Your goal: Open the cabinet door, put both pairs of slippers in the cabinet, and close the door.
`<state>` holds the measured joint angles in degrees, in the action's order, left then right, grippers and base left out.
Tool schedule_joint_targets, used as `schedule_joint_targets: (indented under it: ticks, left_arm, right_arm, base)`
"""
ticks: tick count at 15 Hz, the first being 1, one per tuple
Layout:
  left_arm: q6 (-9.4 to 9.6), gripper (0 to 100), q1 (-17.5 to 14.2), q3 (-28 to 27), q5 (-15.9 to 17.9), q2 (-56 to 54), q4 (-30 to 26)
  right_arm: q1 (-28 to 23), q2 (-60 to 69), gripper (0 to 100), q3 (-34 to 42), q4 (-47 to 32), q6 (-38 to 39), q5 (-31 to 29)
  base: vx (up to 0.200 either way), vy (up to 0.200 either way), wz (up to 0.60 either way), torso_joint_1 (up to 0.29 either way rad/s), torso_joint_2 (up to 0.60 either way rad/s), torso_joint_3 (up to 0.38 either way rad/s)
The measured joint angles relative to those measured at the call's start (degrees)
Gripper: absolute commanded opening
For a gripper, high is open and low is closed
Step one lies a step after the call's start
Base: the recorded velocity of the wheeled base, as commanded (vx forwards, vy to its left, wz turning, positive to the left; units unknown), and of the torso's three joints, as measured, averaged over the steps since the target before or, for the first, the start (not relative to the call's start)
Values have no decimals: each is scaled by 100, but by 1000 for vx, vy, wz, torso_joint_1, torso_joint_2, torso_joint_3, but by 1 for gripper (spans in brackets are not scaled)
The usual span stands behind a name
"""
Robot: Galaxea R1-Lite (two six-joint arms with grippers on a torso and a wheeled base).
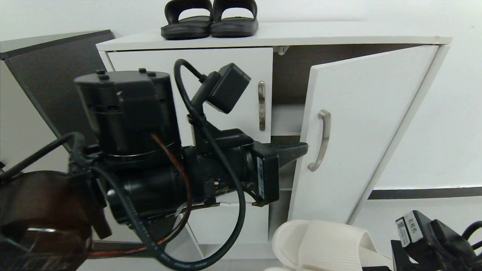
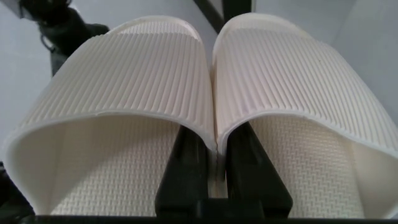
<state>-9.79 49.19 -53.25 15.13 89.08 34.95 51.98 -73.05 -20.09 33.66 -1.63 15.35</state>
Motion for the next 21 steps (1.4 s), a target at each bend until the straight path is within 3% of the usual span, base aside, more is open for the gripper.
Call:
schedule_joint_targets:
  ticks: [3, 6, 11, 15, 16, 21]
  left_arm:
    - [-94, 0, 41, 385, 15, -477, 2]
    - [-197, 0, -90, 402, 17, -567, 16]
    - [-228, 0, -344, -301, 33, 169, 16]
    - [-360, 0, -396, -1128, 61, 850, 24]
    - [-521, 0, -402, -1312, 66, 1003, 27]
    - [-627, 0, -391, -1514, 61, 1291, 29]
  right_arm:
    - [0, 80, 0, 99, 13, -20, 257]
    - [-5, 91, 0, 74, 4, 11, 239]
    - [39, -369, 0, -212, 6, 390, -580]
    - [143, -490, 0, -243, -2, 414, -591]
    - [179, -503, 0, -228, -11, 412, -591]
    - [596, -390, 0, 257, -11, 193, -539]
  base:
    - [0, 0, 0, 0, 0, 0]
    - [0, 0, 0, 0, 0, 0]
    - [0, 0, 0, 0, 0, 0]
    - [0, 0, 0, 0, 0, 0]
    - [0, 0, 0, 0, 0, 0]
    - [-40, 0, 0, 1, 0, 0]
